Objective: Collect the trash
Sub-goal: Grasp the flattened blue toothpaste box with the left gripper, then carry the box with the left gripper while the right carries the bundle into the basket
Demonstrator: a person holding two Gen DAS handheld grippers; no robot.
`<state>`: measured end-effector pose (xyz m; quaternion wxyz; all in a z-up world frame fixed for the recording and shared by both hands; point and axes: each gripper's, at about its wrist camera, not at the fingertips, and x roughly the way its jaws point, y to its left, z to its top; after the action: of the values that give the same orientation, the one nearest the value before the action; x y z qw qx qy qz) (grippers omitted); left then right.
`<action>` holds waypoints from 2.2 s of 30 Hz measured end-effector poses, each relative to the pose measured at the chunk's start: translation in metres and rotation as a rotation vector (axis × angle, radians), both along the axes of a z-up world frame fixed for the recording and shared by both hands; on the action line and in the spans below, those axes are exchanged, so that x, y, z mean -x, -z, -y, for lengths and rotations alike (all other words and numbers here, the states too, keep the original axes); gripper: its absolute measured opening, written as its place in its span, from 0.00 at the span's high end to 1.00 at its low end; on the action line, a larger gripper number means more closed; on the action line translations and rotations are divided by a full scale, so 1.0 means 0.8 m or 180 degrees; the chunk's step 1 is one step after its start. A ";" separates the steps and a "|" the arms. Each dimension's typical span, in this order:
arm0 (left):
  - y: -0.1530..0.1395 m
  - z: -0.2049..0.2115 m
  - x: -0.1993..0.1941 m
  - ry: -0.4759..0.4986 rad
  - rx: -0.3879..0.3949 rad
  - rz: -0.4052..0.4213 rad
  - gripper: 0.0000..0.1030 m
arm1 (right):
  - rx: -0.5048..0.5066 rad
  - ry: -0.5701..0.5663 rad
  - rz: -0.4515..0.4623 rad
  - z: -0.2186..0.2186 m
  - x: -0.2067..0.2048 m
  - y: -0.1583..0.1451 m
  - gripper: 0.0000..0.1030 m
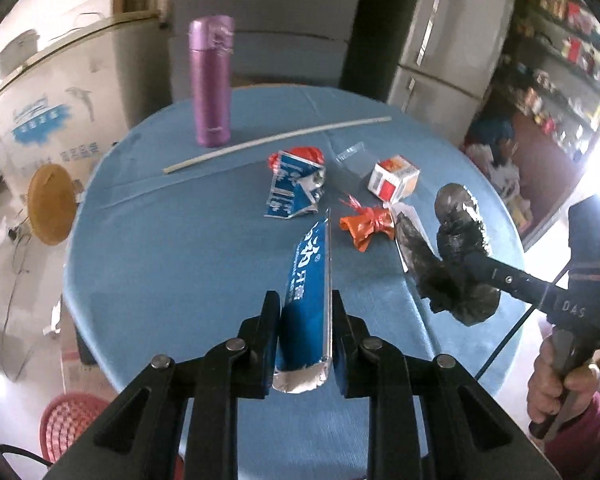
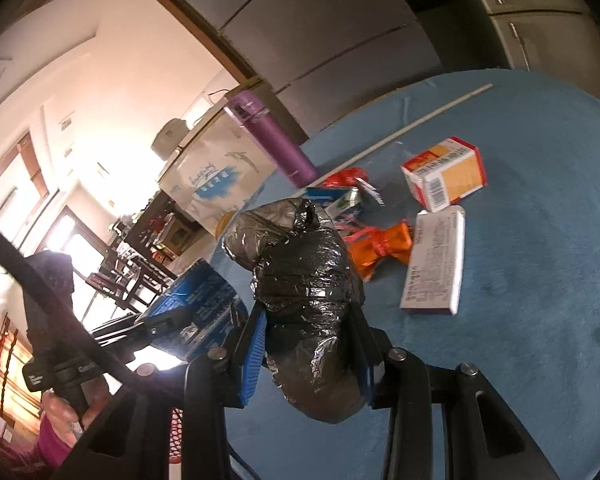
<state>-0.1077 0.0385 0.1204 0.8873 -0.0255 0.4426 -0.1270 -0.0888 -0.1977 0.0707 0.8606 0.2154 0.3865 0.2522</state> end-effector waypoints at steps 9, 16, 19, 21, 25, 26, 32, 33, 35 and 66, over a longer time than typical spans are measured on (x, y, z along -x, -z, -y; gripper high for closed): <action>-0.020 -0.039 0.066 -0.0505 -0.0201 0.0115 0.76 | 0.0018 -0.0287 0.0148 -0.045 0.023 -0.025 0.60; -0.025 -0.075 0.101 -0.0927 -0.0531 0.0235 0.76 | 0.0047 -0.0548 0.0170 -0.087 0.034 -0.031 0.60; -0.026 -0.096 0.114 -0.1101 -0.0611 0.0258 0.76 | 0.0077 -0.0659 0.0188 -0.106 0.037 -0.034 0.60; -0.024 -0.110 0.124 -0.1225 -0.0691 0.0264 0.76 | 0.0085 -0.0744 0.0193 -0.120 0.037 -0.035 0.60; -0.016 -0.135 0.136 -0.1402 -0.0782 0.0225 0.76 | 0.0155 -0.0941 0.0239 -0.156 0.040 -0.040 0.60; -0.014 -0.141 0.139 -0.1442 -0.0804 0.0212 0.76 | 0.0169 -0.1014 0.0251 -0.169 0.041 -0.041 0.60; 0.007 -0.188 0.160 -0.1738 -0.0952 0.0066 0.76 | 0.0279 -0.1387 0.0306 -0.235 0.048 -0.043 0.60; 0.009 -0.192 0.160 -0.1766 -0.0960 0.0047 0.76 | 0.0300 -0.1437 0.0306 -0.245 0.048 -0.042 0.60; 0.019 -0.208 0.166 -0.1851 -0.0985 -0.0018 0.76 | 0.0337 -0.1560 0.0304 -0.270 0.053 -0.039 0.60; 0.140 -0.289 0.181 -0.2079 -0.0776 -0.0840 0.76 | 0.0783 -0.2120 -0.0434 -0.451 0.048 0.081 0.60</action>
<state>-0.2528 0.2698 0.0081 0.8129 -0.0756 0.5336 0.2208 -0.1276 0.1633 0.0056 0.7229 -0.0111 0.5195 0.4555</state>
